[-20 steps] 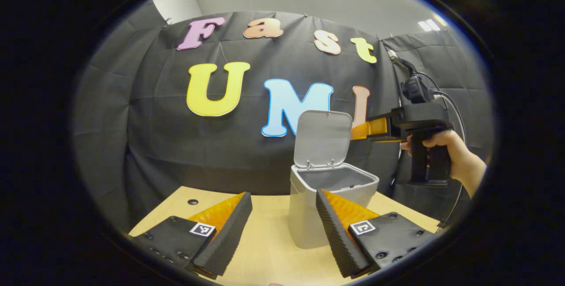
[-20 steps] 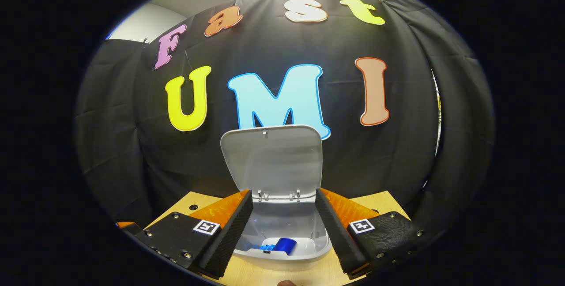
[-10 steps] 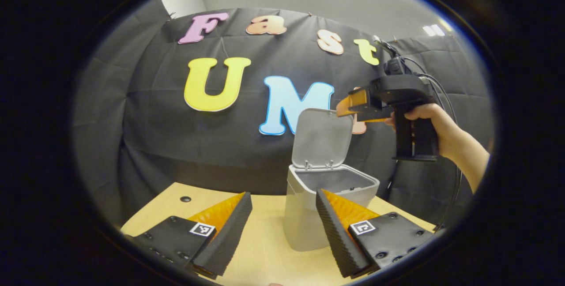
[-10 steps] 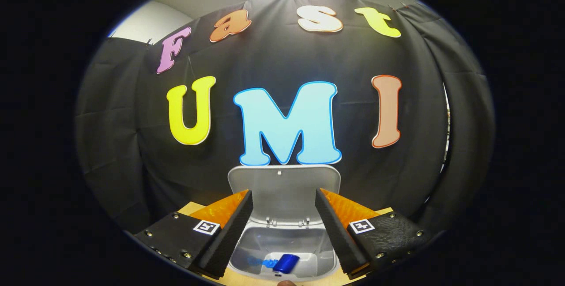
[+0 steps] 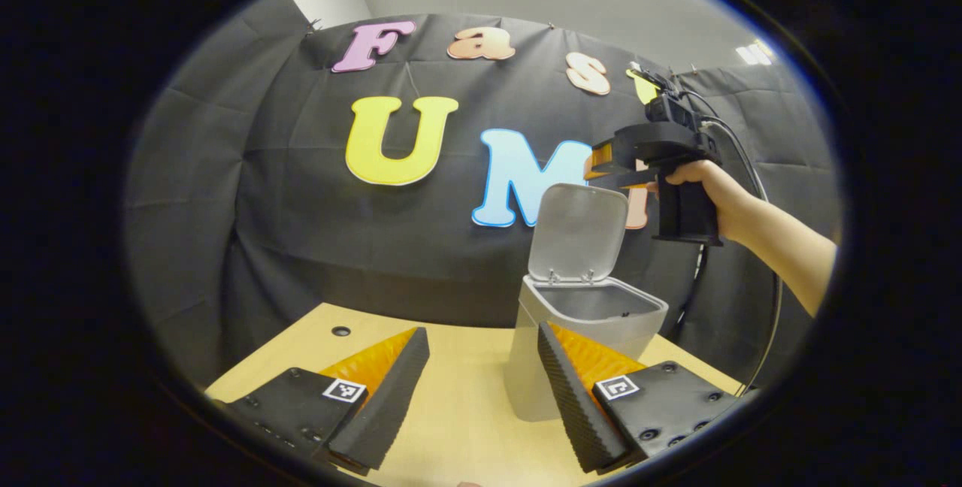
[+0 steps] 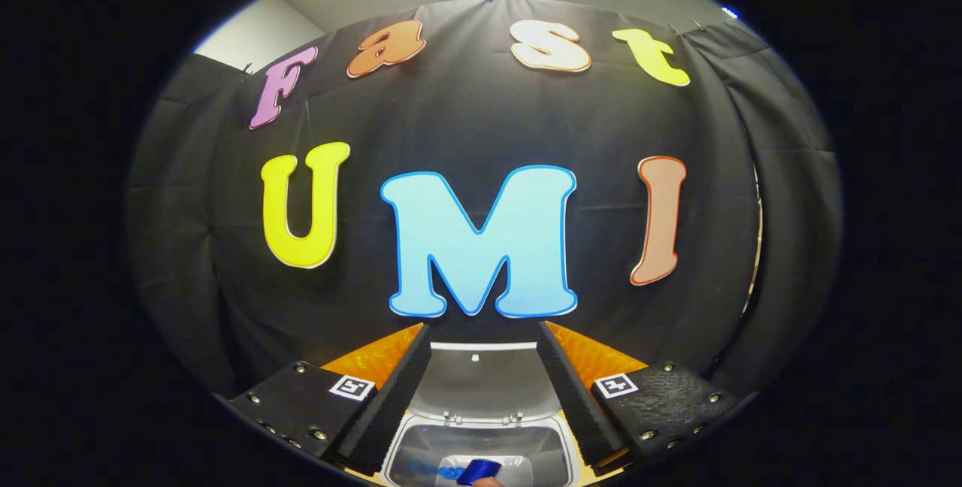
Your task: Press the lid of the desktop garbage bin to open it, pick up the crumpled paper on the desktop and throw it into the bin, then pick up the pop can on the desktop and drop it into the bin, and finally close the garbage bin lid.
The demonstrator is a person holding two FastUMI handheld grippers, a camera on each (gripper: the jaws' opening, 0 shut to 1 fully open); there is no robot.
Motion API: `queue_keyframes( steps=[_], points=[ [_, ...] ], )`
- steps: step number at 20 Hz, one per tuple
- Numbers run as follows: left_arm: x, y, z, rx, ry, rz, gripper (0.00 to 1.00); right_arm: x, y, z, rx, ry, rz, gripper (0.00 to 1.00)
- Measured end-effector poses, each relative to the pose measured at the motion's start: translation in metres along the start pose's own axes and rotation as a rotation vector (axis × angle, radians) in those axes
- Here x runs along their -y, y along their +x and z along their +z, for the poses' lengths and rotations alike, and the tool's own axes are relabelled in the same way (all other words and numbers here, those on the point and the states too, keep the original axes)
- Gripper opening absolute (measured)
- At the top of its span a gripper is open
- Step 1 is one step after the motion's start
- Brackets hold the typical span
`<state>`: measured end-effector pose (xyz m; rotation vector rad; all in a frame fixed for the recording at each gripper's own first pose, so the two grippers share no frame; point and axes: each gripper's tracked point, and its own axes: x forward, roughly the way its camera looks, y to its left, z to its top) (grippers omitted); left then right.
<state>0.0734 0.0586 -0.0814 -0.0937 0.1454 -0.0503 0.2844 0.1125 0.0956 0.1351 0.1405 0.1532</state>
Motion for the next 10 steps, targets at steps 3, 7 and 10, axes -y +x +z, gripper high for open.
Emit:
queue_keyframes(
  steps=[3,7,10],
  points=[
    [-0.007,-0.004,0.005,0.012,0.009,0.018,0.96,0.0,0.018,0.001,-0.032,-0.002,-0.008,0.91],
    [-0.009,-0.006,0.006,0.012,-0.002,0.027,0.95,-0.001,0.032,-0.008,-0.072,0.0,-0.005,0.89],
    [-0.01,-0.006,0.006,0.012,-0.005,0.032,0.95,-0.002,0.031,-0.015,-0.09,0.007,0.006,0.92]
  ],
)
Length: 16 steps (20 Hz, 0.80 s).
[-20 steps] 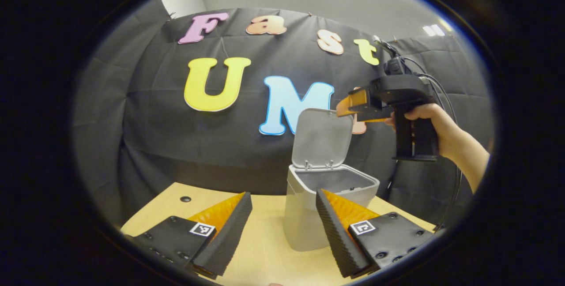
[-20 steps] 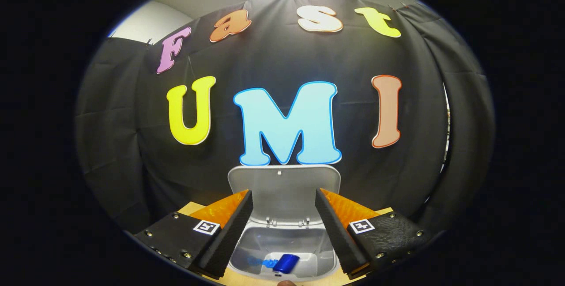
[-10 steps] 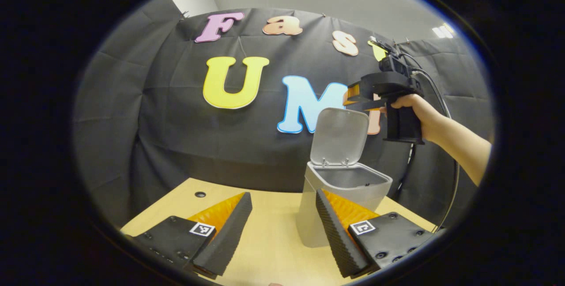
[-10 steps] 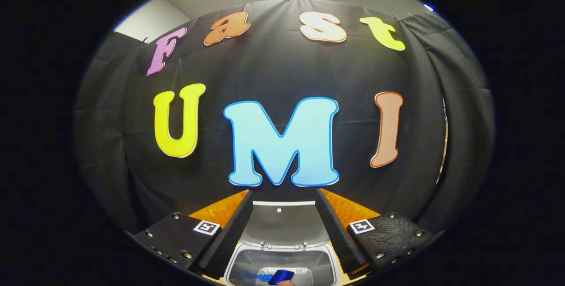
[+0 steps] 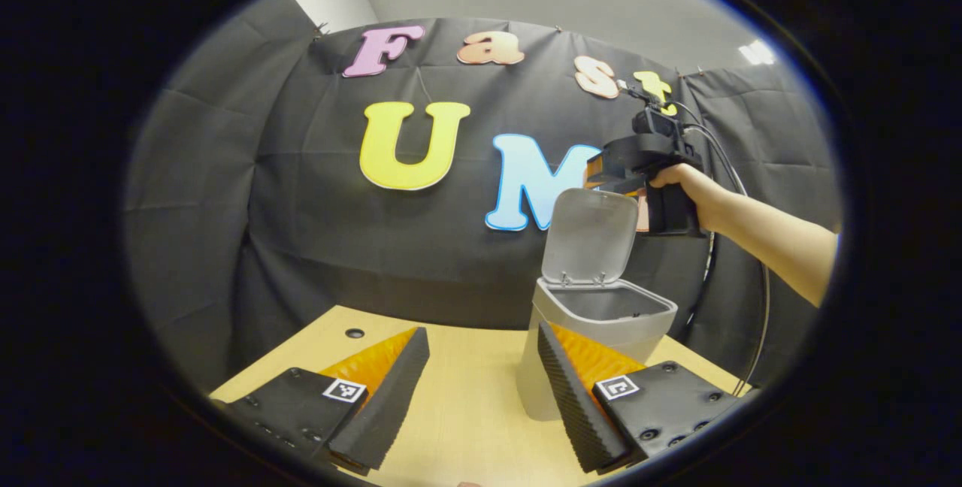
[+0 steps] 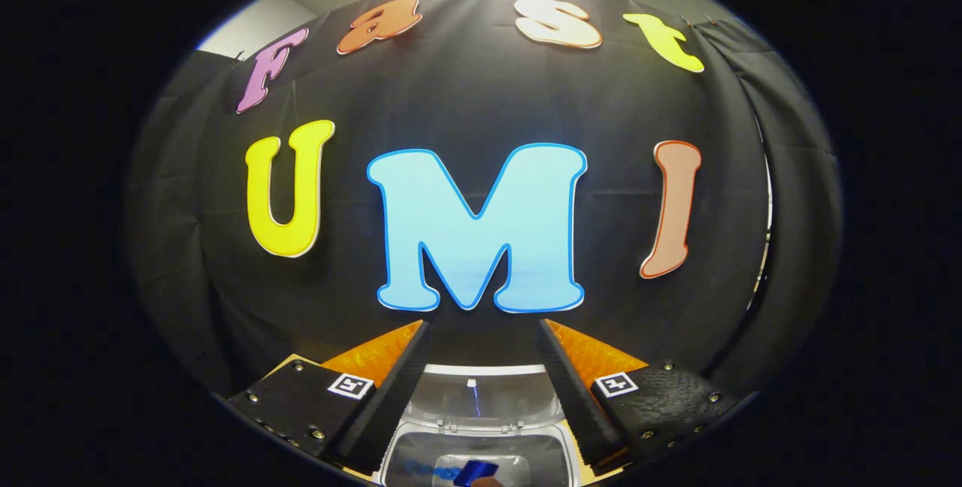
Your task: Press the lid of the desktop garbage bin to open it, pick up the crumpled paper on the desktop and throw it into the bin, then pick up the pop can on the desktop and drop it into the bin, and finally close the garbage bin lid.
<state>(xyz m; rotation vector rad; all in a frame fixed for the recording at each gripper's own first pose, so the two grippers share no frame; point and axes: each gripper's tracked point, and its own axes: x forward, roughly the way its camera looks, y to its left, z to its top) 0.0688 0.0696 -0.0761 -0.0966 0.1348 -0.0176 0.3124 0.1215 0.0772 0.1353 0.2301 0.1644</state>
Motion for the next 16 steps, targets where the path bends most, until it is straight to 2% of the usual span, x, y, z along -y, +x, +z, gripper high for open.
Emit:
queue_keyframes(
  steps=[8,16],
  points=[
    [0.014,-0.006,-0.004,0.005,0.026,-0.012,0.95,-0.002,-0.028,-0.013,-0.007,0.0,0.033,0.92],
    [0.03,-0.028,-0.013,-0.011,0.02,-0.038,0.95,-0.004,-0.073,-0.047,0.05,0.01,0.039,0.92]
  ],
)
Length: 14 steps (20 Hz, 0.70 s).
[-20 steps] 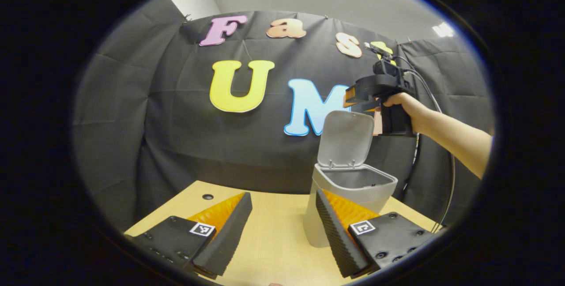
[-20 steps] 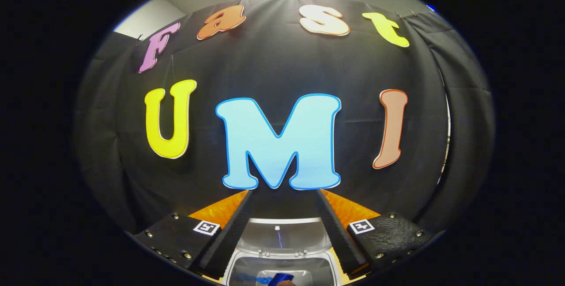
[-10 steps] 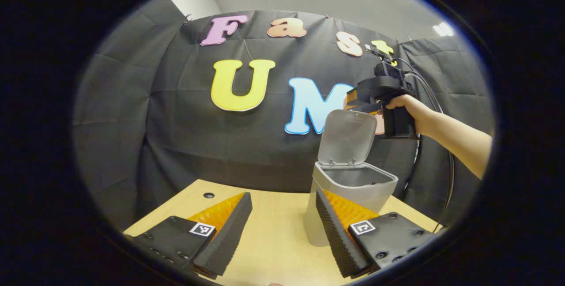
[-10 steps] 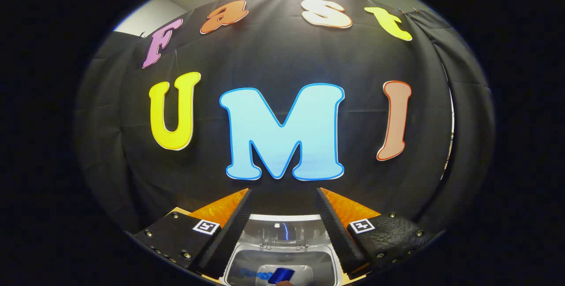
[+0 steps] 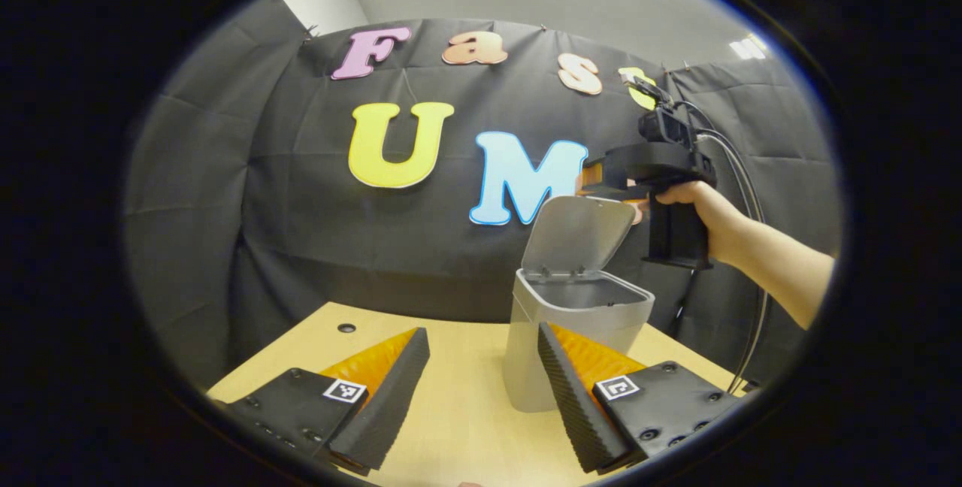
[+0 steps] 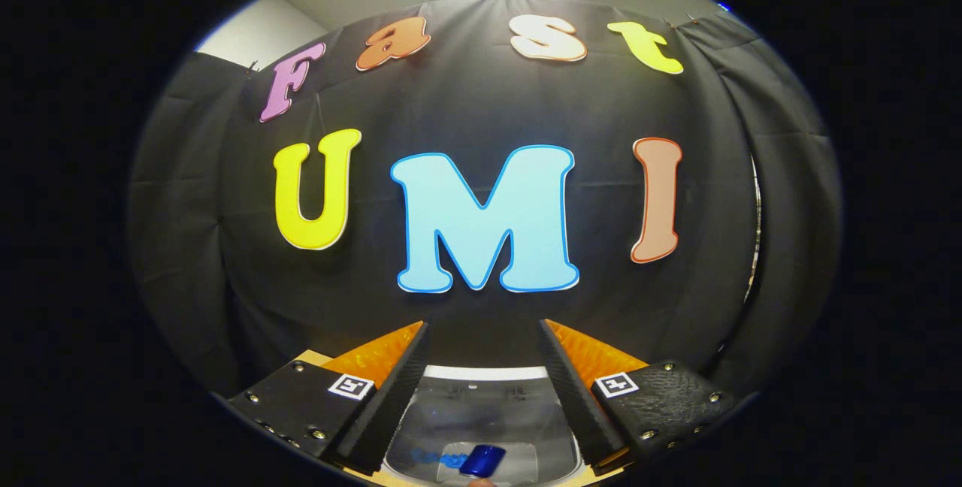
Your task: Press the lid of the desktop garbage bin to open it, pick up the crumpled paper on the desktop and throw it into the bin, then pick up the pop can on the desktop and drop it into the bin, and finally close the garbage bin lid.
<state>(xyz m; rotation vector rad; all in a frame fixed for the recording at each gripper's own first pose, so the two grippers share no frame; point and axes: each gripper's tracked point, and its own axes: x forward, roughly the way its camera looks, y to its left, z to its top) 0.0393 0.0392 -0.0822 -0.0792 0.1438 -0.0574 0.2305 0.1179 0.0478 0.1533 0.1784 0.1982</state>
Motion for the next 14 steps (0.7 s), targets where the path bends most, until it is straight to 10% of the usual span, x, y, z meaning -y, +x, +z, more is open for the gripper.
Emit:
queue_keyframes(
  steps=[14],
  points=[
    [0.013,0.008,0.002,0.003,-0.003,-0.039,0.95,-0.004,-0.036,-0.092,-0.049,-0.012,0.02,0.92]
  ],
)
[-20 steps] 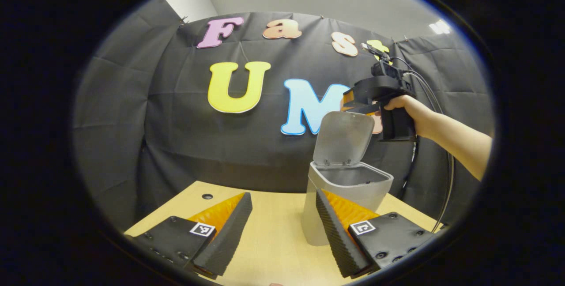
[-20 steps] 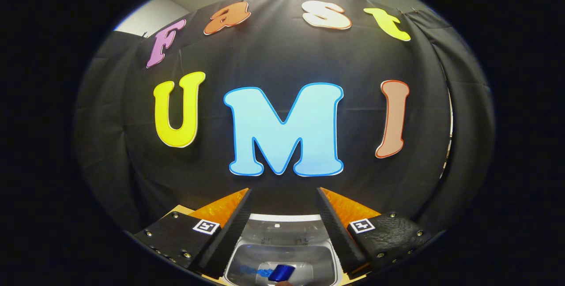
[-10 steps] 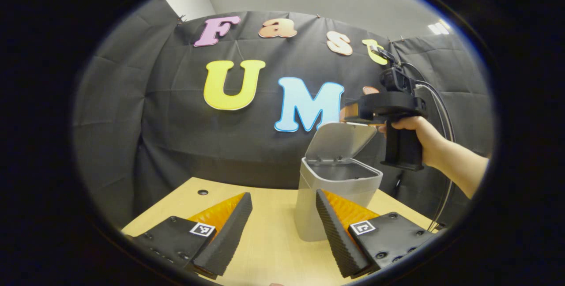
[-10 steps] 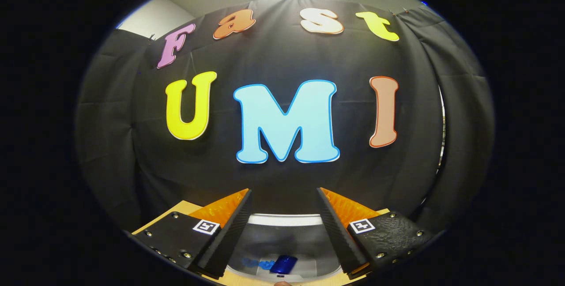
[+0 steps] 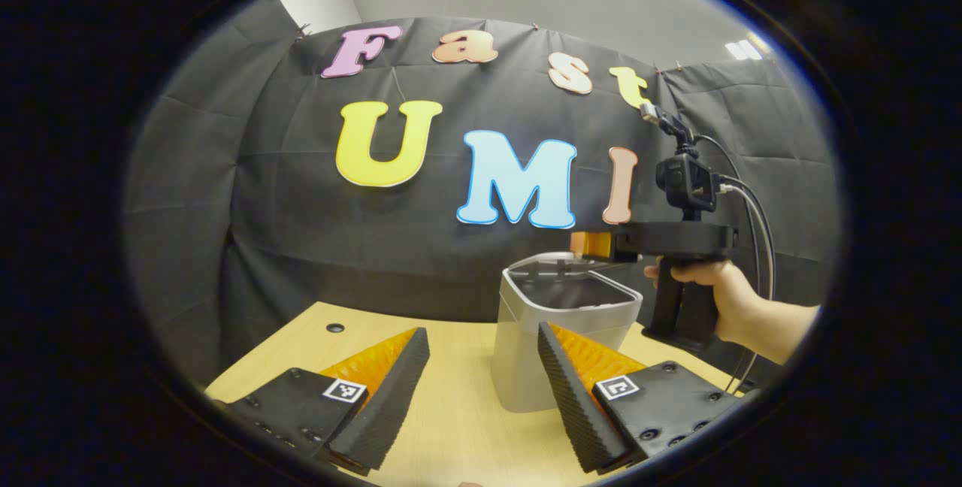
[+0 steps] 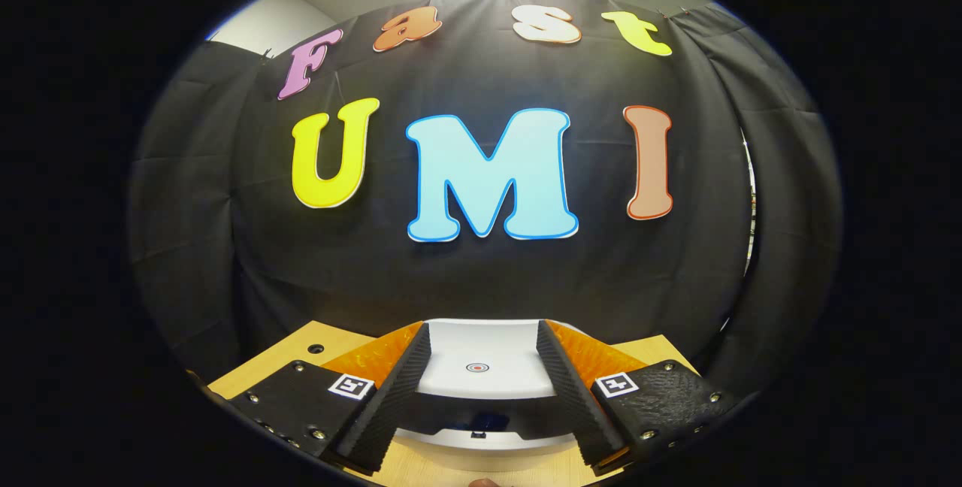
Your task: Press the lid of the desktop garbage bin to open it, pick up the crumpled paper on the desktop and throw it into the bin, then pick up the pop can on the desktop and drop it into the bin, and finally close the garbage bin lid.
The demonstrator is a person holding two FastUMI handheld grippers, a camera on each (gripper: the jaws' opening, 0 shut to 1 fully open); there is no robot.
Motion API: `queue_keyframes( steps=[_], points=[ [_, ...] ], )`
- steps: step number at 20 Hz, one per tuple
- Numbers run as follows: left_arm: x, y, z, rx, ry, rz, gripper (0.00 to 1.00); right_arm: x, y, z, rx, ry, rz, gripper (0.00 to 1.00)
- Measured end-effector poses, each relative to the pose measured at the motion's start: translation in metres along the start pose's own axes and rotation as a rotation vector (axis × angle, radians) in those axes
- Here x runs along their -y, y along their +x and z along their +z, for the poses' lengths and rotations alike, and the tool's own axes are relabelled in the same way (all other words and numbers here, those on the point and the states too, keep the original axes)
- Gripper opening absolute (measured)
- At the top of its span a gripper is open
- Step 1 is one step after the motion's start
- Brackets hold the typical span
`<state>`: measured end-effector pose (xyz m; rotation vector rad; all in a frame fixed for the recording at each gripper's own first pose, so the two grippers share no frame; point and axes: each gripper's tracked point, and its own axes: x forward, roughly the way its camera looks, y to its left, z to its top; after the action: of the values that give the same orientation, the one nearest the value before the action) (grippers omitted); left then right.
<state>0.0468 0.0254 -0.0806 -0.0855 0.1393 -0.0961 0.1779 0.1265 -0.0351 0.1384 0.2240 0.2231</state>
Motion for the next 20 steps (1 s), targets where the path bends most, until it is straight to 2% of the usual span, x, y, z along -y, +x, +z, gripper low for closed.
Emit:
queue_keyframes(
  steps=[6,10,20],
  points=[
    [-0.002,0.0,-0.001,0.005,-0.009,0.012,0.95,-0.001,0.0,-0.036,-0.021,0.019,-0.002,0.92],
    [-0.007,-0.003,-0.003,0.001,-0.01,0.032,0.95,0.0,0.005,-0.038,0.026,0.004,0.001,0.92],
    [-0.018,-0.021,0.005,0.013,0.006,0.114,0.95,-0.001,0.012,-0.049,0.049,-0.009,-0.011,0.94]
  ],
)
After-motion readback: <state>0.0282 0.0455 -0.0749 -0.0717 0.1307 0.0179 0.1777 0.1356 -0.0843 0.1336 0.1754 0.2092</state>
